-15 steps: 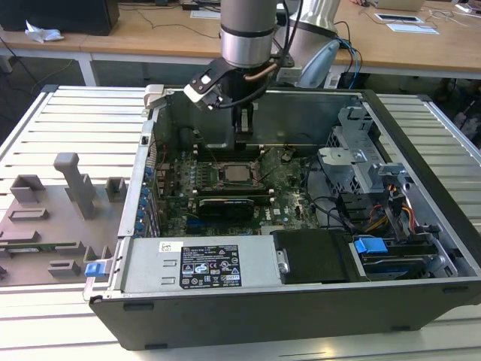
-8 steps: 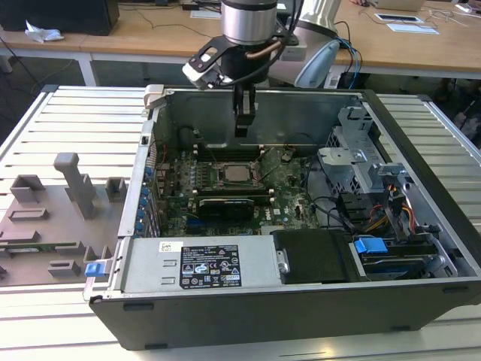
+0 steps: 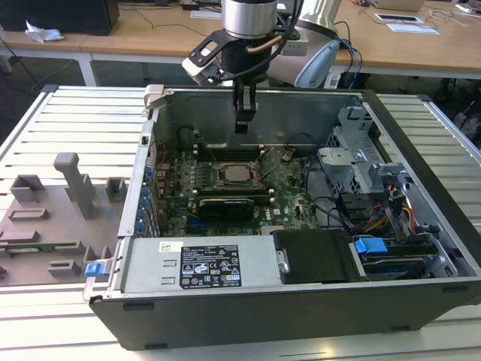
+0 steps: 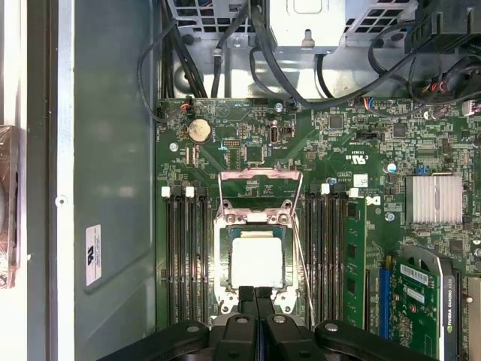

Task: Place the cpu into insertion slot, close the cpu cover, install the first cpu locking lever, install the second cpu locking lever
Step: 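Place the cpu into insertion slot, then close the cpu cover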

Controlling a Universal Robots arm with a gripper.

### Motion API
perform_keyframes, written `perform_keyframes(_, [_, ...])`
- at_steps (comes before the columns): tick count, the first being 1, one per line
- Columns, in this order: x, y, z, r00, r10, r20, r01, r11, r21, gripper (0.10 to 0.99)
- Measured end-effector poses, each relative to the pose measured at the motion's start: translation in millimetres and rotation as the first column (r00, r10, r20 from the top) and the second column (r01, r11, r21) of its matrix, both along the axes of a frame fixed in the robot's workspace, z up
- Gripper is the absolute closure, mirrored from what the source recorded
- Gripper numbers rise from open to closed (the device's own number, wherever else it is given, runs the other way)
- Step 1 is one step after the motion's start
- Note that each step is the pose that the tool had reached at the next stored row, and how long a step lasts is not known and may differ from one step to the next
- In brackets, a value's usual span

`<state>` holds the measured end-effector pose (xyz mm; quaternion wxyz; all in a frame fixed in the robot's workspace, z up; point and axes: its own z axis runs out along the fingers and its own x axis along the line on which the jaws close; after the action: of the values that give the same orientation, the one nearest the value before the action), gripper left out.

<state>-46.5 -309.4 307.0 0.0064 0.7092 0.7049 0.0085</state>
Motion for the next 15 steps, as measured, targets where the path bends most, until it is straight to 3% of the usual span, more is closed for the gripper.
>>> perform_keyframes(8, [0.3, 0.0, 0.0, 1.0, 0.0, 0.0, 0.0, 1.0, 0.0, 0.984])
perform_keyframes(15, [18.0, 0.0, 0.0, 1.0, 0.0, -0.0032, 0.0, 1.0, -0.003, 0.984])
